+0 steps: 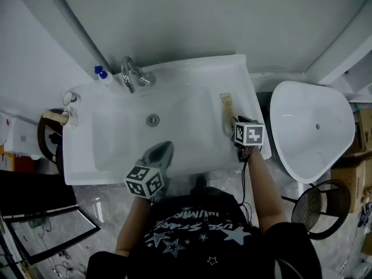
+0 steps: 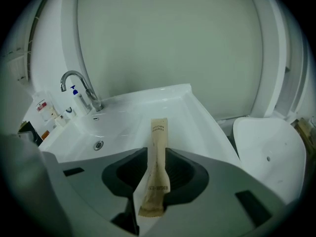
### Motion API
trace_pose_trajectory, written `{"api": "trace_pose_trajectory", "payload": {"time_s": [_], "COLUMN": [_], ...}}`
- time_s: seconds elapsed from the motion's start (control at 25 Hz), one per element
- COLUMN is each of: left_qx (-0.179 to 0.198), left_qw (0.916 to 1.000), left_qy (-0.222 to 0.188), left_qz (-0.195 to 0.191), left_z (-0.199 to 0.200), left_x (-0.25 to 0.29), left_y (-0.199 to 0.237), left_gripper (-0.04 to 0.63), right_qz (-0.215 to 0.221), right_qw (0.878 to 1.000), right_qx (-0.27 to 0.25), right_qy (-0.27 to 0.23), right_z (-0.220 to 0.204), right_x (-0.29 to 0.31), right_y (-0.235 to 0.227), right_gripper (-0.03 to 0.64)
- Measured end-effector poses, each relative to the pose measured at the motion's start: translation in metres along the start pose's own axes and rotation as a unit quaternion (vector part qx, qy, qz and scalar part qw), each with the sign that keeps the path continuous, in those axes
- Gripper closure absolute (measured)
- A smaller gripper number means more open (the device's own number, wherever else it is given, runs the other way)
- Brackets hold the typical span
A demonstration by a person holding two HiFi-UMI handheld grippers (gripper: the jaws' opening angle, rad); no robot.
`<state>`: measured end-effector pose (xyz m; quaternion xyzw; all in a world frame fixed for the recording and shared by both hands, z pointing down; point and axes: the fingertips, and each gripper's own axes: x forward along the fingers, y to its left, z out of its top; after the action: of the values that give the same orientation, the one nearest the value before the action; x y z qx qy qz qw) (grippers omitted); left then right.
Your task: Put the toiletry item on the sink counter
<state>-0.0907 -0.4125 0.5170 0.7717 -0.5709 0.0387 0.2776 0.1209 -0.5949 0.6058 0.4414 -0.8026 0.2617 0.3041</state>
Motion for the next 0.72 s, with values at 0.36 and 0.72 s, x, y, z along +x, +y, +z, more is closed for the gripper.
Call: {"api": "trace_pose_trajectory", "payload": {"time_s": [0.36,0.72], "left_qx": [0.011,0.020], "left_qw": [0.9997,0.9989], "left_qy": [0.006,0.006], "left_qz": [-0.020,-0.043], "left_z": [-0.005,-0.013], "left_x": [-0.023,-0.057], "left_y": [0.009,0.014], "left_gripper": [0.571,0.571], "right_qz": [-0.027,-0.027], "right_qw": [0.999,0.995], "right_qx": [0.001,0.013], "right_qy": [-0.028,-0.093], "right_z": [-0.002,-0.003], "right_x": [-0.031,-0.076], "right_y": [0.014,0.051], "right_gripper": [0.509,0.509]}}
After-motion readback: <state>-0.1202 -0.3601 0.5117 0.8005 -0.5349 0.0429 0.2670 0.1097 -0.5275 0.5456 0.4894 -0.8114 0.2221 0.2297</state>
